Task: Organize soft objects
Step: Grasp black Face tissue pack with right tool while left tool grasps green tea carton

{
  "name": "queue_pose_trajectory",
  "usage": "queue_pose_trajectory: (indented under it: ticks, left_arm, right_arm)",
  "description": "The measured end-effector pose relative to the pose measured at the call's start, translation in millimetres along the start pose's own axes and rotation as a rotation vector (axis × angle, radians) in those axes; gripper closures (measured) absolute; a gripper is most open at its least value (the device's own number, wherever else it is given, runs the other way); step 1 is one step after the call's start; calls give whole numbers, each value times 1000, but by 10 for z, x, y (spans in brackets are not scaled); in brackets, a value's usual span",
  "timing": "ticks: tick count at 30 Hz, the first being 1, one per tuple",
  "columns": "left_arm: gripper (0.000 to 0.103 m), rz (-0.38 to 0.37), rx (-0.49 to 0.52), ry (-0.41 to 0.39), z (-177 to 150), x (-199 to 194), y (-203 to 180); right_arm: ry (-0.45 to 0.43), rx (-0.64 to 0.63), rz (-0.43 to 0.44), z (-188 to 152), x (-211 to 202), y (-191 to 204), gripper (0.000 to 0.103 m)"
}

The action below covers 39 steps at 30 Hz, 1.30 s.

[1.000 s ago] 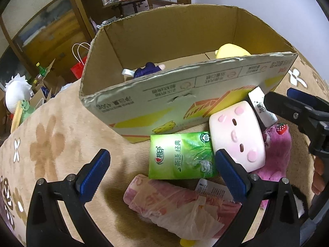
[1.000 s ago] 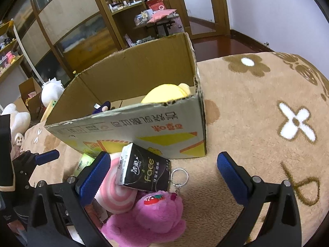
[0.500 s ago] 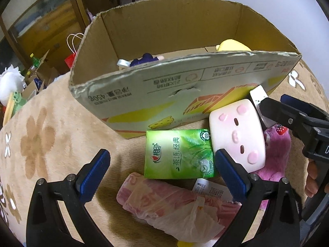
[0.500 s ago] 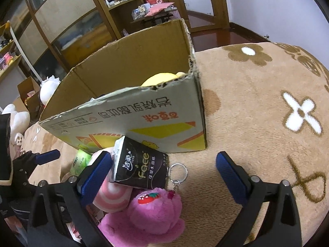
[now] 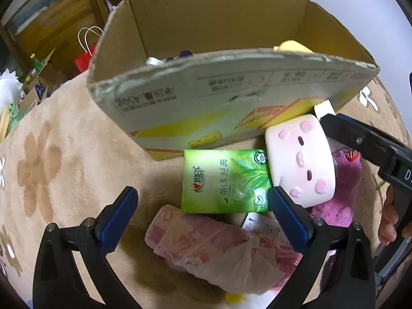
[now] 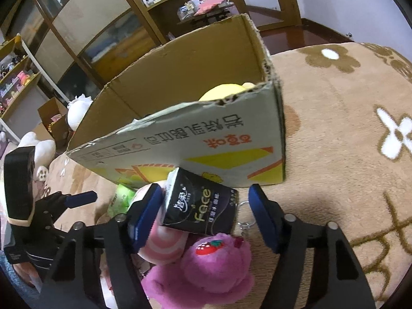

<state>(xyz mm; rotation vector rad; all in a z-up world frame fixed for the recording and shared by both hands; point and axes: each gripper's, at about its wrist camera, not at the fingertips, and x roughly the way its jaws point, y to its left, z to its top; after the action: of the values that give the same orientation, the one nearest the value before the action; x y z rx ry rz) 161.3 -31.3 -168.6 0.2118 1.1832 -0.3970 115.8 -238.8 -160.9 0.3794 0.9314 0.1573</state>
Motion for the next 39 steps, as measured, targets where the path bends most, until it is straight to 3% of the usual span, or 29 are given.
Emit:
queue_pose_trajectory:
  ticks: [3, 14, 19, 21, 26, 27, 31, 34, 36, 39]
  left_arm:
    - [2, 7, 11, 1, -6, 27, -14]
    - [2, 9, 19, 20, 80, 202, -120]
    - [4, 22, 17, 42, 92, 322, -103]
    - [12, 11, 20, 39, 106, 318, -117]
    - [24, -2, 39, 29, 93, 283, -208]
    - [29, -7, 45, 29, 97, 280, -242]
    - [29, 12, 55, 25, 109, 276, -310]
    - [29, 21, 45, 22, 131, 270, -320]
    - [29, 30, 34, 13, 130, 225, -279]
    - [29, 42, 17, -5, 120, 174, -226]
  right_arm:
    - [10, 8, 24, -1, 32, 21, 38]
    - [39, 7, 26, -9, 156, 50, 38]
    - [21, -26, 21, -14, 127, 111, 51]
    - [17, -46, 15, -12, 122, 159, 53]
    - [32, -17, 13, 7, 156, 133, 51]
    - [38, -9, 8, 7, 167, 119, 46]
    - [63, 59, 10, -3, 247, 25, 29]
    - [90, 118, 36, -45, 348, -61, 29]
    - [77, 87, 22, -38, 344, -15, 35]
    - [51, 58, -7, -33, 310, 47, 35]
